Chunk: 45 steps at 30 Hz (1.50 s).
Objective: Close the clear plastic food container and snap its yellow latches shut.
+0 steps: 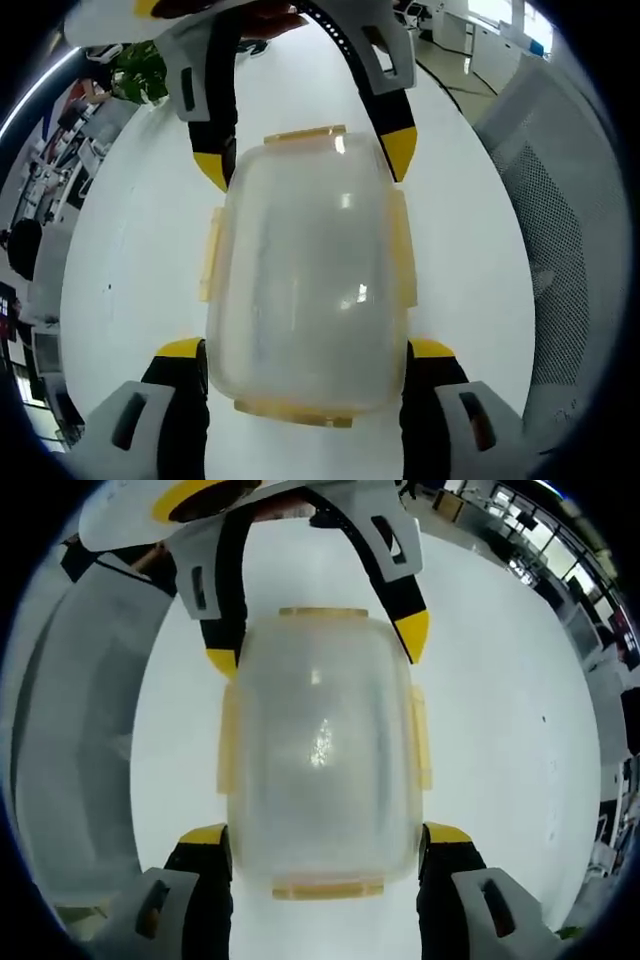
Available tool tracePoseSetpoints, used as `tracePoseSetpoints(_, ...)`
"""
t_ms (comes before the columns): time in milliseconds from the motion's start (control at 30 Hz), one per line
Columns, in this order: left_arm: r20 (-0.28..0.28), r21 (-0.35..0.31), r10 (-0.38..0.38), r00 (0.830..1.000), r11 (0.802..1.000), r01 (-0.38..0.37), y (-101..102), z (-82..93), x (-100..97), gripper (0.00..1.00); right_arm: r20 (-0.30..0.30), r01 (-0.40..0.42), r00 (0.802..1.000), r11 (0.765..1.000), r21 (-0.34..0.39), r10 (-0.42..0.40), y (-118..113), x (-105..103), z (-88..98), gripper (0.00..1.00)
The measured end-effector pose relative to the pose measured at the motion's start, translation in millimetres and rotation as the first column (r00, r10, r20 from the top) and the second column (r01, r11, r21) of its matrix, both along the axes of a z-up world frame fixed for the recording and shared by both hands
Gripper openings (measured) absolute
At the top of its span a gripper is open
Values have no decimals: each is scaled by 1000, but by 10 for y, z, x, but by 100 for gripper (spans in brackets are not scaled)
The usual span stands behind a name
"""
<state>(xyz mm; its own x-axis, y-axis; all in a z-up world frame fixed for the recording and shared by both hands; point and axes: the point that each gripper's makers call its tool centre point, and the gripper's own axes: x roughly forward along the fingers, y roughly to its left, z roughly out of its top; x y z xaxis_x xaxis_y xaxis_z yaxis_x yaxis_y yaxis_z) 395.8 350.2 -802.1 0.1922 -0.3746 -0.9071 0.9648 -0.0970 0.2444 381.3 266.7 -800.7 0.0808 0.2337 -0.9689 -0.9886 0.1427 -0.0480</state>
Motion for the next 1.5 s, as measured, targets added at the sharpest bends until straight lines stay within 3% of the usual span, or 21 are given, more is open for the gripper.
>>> tracePoseSetpoints(933, 9, 14, 33, 999, 999, -33, 316, 2, -14, 79, -4, -23, 1000, 999, -39, 23, 303, -12, 13, 76)
tracePoseSetpoints(1500, 16, 19, 35, 999, 999, -36, 315, 7, 43, 79, -1, -25, 1000, 999, -35, 25, 305, 47, 22, 76)
